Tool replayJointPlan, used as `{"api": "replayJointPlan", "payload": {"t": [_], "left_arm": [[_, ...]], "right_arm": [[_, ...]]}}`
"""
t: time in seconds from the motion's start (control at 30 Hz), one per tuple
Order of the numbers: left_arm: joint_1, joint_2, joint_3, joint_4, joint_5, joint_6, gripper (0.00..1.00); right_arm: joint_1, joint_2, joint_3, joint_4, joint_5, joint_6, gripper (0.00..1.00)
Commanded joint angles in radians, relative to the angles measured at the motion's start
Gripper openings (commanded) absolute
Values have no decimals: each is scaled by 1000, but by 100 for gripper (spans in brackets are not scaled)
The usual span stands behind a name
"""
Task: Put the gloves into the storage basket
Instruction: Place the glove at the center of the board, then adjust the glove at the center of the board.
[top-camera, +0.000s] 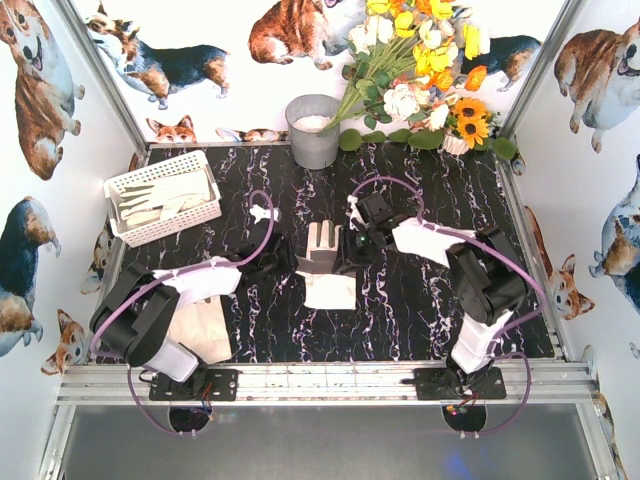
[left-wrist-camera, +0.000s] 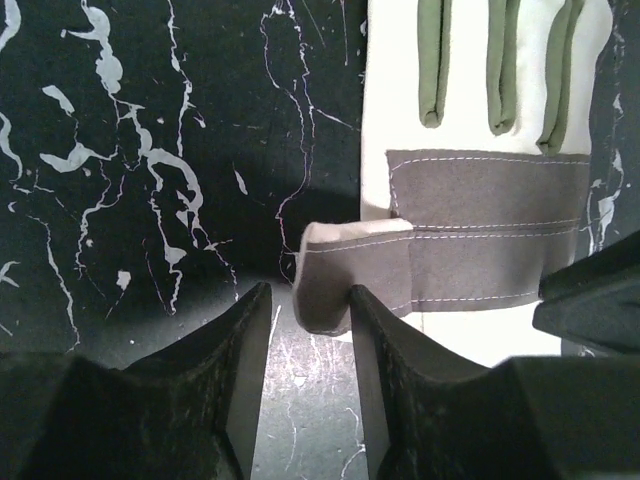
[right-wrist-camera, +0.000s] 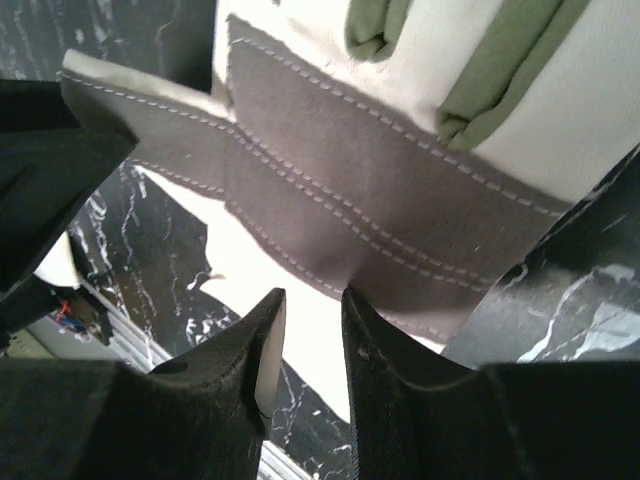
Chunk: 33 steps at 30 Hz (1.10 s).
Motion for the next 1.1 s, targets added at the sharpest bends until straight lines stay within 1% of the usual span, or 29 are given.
{"api": "replayJointPlan", "payload": {"t": [0.0,0.03,0.1,0.17,0.2,0.3,0.37,0.57,0.67,0.7,0.77,0.83,0.87,0.9,0.97,1.07], "left_arm": [[9,29,-24,62,21,24,29],[10,34,-30,75,24,27,26],[13,45,-38,99,39,30,18],[13,52,-40,104,55,31,4],[13,53,-41,96,62,30,0],[12,37,-66,72,82,5,0],[12,-1,-106,72,102,-35,0],[-14,-164,-230,1,103,-156,0],[-26,-246,-265,-46,90,-205,0],[-27,-270,-267,-73,80,-214,1],[-28,-313,-248,-152,41,-218,29],[-27,-349,-189,-272,-15,-208,46],[-27,-364,-154,-390,-53,-213,53],[-27,-380,-120,-489,-92,-230,58],[-27,-407,-64,-680,-189,-294,61],[-22,-453,-37,-883,-322,-397,62]], "right_arm": [[0,50,52,17,21,-67,31],[0,60,44,17,20,-73,31],[0,69,25,18,15,-83,31],[0,73,7,16,8,-88,31],[0,70,-5,16,4,-87,30],[1,53,-43,29,-23,-71,30],[6,34,-80,35,-40,-59,29],[43,-47,-172,18,-56,-41,28],[55,-91,-201,8,-62,-36,28],[57,-102,-206,4,-67,-35,28],[57,-129,-201,-4,-76,-34,29],[57,-164,-179,-22,-87,-34,35],[57,-183,-160,-39,-91,-35,40],[57,-207,-139,-58,-93,-38,44],[57,-258,-102,-84,-87,-42,50],[55,-323,-69,-98,-65,-44,53]]}}
